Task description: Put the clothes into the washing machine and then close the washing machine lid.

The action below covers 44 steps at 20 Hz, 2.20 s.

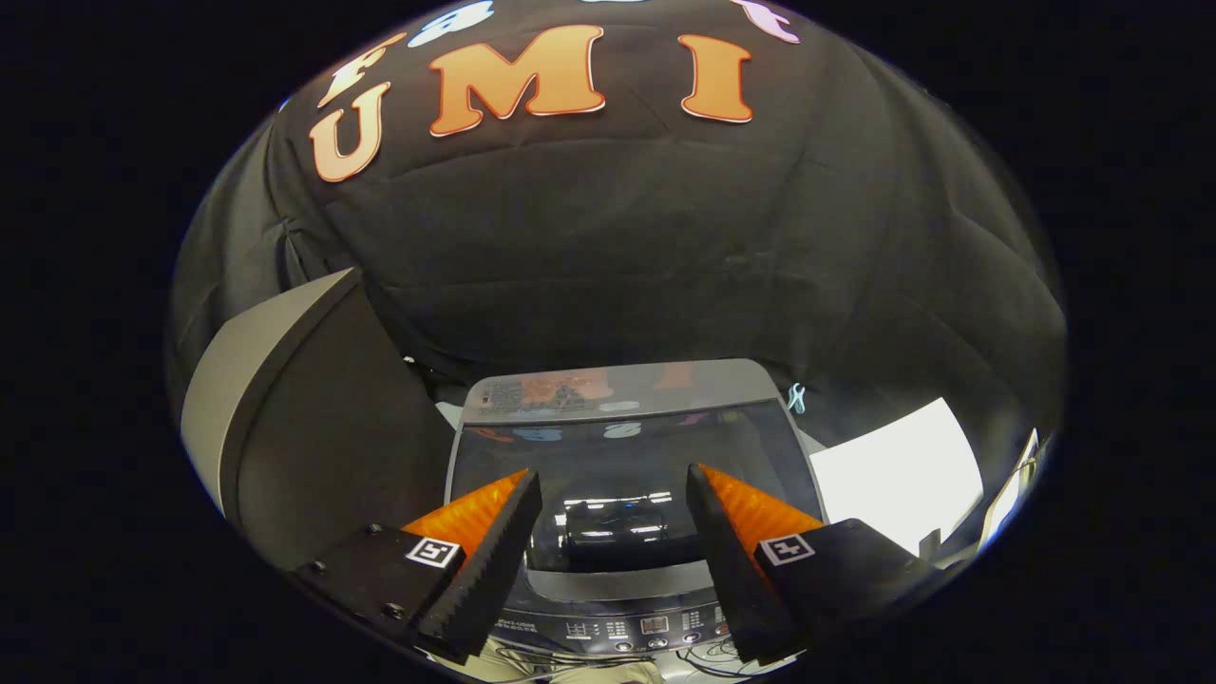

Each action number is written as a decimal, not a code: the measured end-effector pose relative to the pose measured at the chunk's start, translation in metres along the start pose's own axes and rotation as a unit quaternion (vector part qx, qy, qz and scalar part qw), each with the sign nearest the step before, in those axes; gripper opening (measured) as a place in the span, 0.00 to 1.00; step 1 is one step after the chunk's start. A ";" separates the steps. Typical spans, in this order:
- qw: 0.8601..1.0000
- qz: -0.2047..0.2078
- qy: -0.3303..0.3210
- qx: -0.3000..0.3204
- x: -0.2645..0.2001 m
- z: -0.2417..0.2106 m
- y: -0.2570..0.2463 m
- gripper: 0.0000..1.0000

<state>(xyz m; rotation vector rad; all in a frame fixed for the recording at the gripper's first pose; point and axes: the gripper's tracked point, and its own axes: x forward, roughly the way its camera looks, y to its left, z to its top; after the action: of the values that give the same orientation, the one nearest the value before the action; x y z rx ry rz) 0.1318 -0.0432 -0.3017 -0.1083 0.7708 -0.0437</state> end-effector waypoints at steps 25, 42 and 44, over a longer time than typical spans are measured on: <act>0.952 -0.100 -0.289 0.033 -0.276 0.151 -0.128 0.99; 0.949 -0.095 -0.301 0.019 -0.276 0.142 -0.108 0.99; 0.947 -0.099 -0.304 0.022 -0.273 0.142 -0.108 0.99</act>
<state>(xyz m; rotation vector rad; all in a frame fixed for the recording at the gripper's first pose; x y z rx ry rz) 0.0349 -0.1177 0.0008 -0.1470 0.1382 -0.2094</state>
